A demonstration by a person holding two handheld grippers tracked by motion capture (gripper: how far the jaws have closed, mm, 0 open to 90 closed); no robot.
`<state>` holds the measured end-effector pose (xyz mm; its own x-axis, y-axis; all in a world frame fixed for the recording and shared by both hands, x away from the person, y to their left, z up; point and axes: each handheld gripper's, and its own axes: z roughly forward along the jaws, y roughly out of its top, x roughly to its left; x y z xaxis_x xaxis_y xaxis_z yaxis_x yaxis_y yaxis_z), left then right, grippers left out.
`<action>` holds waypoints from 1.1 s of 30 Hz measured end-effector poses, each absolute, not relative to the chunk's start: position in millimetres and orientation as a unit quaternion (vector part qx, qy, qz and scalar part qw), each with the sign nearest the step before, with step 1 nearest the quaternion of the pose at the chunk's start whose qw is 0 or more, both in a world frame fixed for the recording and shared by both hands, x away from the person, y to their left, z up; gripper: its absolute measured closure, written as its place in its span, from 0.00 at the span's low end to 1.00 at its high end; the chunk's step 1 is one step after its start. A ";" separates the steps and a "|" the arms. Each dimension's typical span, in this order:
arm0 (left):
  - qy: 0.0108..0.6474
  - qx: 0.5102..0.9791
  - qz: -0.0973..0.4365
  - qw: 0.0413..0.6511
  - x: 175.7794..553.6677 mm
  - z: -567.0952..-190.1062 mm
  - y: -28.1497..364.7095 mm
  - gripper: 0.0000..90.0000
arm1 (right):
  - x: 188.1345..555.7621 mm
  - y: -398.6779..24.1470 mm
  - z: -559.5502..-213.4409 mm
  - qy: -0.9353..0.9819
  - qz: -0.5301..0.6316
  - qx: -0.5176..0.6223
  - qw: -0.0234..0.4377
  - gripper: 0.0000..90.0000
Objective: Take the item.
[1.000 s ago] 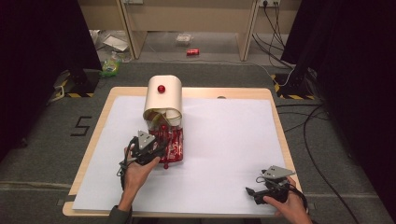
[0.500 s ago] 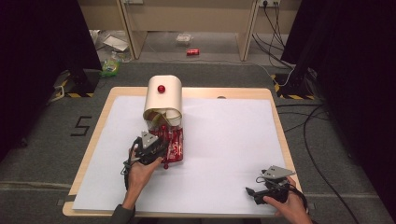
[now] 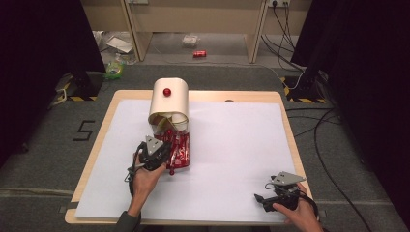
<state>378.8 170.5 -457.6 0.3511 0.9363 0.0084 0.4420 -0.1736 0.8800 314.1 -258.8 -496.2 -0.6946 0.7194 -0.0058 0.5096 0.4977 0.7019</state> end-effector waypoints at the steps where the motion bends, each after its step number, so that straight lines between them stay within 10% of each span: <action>1: 0.486 0.709 0.295 0.417 378.3 -457.7 170.6 0.92 | 314.0 -258.7 -496.2 0.852 0.348 0.361 0.151 0.06; 33: 0.468 0.732 0.284 0.406 331.9 -436.2 190.5 0.93 | 314.0 -258.7 -496.2 0.852 0.348 0.361 0.152 0.06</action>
<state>331.9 190.5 -436.2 0.4011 0.9153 0.0362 0.4547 -0.2332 0.8596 314.0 -258.7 -496.2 -0.6937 0.7202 -0.0078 0.5091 0.4980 0.7020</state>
